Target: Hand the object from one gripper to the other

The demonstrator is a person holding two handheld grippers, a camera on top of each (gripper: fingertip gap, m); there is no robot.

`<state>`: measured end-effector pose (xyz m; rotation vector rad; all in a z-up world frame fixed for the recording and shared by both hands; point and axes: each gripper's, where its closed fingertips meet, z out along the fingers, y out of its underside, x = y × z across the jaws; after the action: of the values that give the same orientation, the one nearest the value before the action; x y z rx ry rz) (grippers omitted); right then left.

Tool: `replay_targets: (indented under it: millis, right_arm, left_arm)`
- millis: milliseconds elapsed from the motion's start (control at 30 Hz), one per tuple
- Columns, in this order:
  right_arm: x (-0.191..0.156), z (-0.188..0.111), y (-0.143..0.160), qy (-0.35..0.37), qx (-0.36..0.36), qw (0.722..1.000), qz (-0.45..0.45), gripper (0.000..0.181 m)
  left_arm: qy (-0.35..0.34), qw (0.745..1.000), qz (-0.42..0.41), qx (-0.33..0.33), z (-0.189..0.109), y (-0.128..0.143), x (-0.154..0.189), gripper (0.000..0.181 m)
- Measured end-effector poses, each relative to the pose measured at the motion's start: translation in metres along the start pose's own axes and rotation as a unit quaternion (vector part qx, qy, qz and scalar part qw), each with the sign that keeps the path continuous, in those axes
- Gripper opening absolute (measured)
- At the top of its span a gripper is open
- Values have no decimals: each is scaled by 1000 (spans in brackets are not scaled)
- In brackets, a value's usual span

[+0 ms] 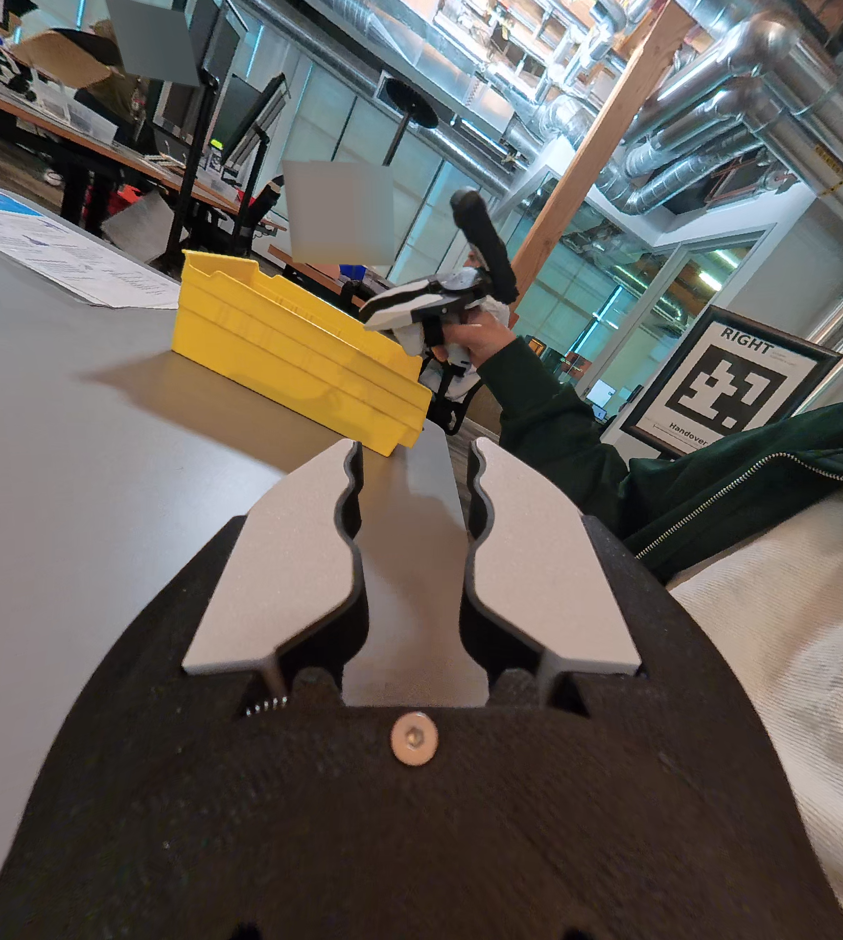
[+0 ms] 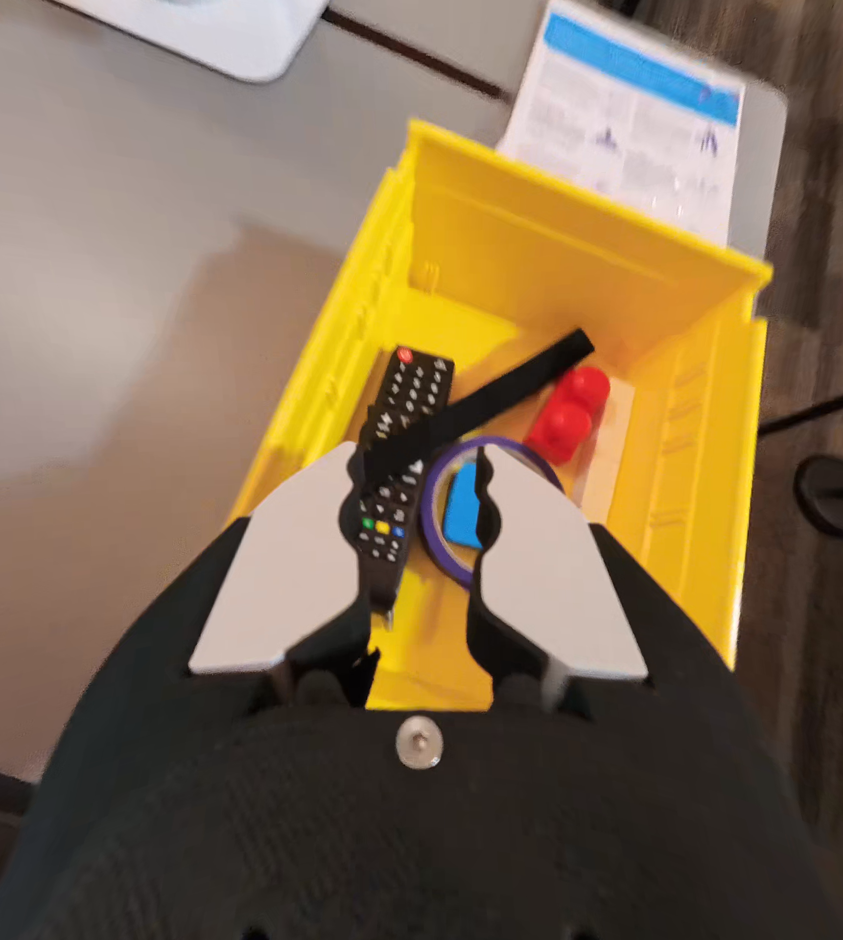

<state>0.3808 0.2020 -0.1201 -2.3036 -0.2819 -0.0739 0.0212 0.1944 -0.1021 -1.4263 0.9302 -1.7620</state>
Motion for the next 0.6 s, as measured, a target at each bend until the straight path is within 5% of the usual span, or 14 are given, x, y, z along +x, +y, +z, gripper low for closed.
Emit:
replay_targets:
  millis: [33,167,333,433,600]
  right_arm:
    - [-9,-2,-11,-3,19,1000,-13,42]
    - [-71,-17,-68,-66,122,989,-50,43]
    - [-192,-42,-127,-234,274,931,-49,57]
    - [-261,-29,-126,-323,293,899,-30,58]
    - [-339,29,-77,-404,232,884,-33,58]
  left_arm:
    - [-1,1000,-1,0,-1,0,-1,39]
    - [-10,1000,-5,-12,-3,4,-6,36]
    - [-33,999,11,-32,-6,9,-14,37]
    - [-50,997,29,-44,-9,10,-19,37]
    - [-82,991,73,-77,-17,18,-29,38]
